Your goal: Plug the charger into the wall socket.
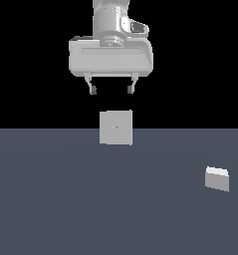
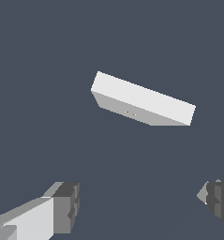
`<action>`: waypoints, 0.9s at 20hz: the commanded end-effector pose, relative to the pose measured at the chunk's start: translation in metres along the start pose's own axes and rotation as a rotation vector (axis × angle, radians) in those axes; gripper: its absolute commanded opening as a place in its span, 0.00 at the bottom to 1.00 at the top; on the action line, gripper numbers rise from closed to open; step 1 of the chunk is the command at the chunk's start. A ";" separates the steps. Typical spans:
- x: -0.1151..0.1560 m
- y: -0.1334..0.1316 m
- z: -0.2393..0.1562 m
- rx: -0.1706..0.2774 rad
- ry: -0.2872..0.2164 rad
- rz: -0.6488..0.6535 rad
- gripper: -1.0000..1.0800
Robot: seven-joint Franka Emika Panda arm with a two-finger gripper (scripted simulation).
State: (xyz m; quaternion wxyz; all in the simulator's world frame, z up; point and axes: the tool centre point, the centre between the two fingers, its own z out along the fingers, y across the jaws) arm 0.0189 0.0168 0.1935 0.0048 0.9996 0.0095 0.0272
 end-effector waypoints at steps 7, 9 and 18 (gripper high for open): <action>-0.002 0.007 0.004 -0.004 0.007 0.024 0.96; -0.004 0.013 0.008 -0.006 0.013 0.042 0.96; -0.020 0.058 0.035 -0.028 0.059 0.189 0.96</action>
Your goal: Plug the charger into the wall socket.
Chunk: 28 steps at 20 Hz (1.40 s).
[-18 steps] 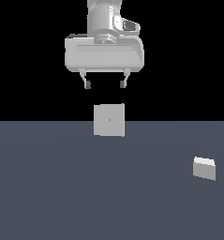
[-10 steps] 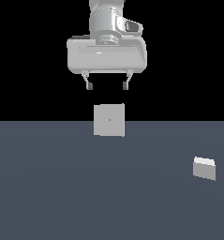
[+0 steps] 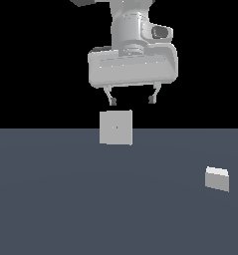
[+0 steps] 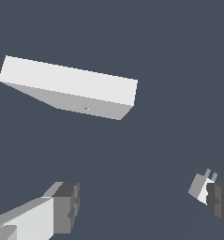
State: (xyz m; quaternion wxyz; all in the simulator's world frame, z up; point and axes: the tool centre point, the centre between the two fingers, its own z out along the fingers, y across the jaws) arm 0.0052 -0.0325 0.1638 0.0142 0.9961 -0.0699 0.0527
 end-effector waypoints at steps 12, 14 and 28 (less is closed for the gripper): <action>-0.039 0.097 0.060 -0.050 0.101 0.322 0.96; -0.046 0.109 0.068 -0.056 0.113 0.363 0.96; -0.073 0.148 0.097 -0.080 0.159 0.512 0.96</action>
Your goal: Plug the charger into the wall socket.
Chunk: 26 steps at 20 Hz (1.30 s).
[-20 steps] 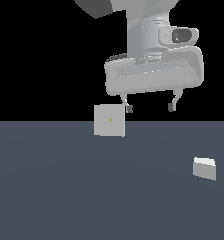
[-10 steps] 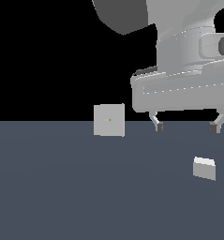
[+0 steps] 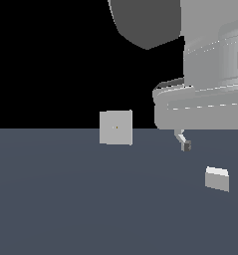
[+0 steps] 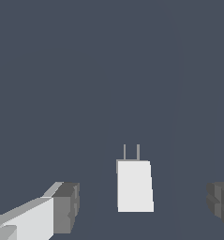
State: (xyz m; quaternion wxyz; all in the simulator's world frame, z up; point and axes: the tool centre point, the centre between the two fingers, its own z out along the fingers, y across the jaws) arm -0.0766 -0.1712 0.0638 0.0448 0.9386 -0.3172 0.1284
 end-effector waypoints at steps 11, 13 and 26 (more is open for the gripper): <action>-0.003 0.001 0.009 0.001 0.001 0.007 0.96; -0.005 0.001 0.015 0.001 0.001 0.007 0.96; -0.015 0.001 0.050 0.002 0.001 0.007 0.00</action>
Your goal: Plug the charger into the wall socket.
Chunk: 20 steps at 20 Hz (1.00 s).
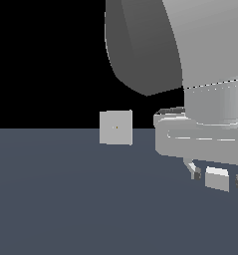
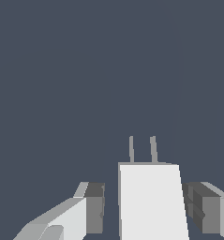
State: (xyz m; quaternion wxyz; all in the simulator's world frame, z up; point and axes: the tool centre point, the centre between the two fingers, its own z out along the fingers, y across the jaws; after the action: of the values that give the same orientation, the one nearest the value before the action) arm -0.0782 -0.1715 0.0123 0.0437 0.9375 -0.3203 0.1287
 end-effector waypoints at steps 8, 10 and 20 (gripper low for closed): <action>0.000 0.000 0.001 0.001 0.001 0.000 0.00; 0.000 0.000 0.001 0.001 0.001 0.000 0.00; 0.000 -0.034 -0.014 0.014 0.002 -0.048 0.00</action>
State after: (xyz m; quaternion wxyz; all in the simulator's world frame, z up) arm -0.0648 -0.1508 0.0217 0.0416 0.9431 -0.3033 0.1298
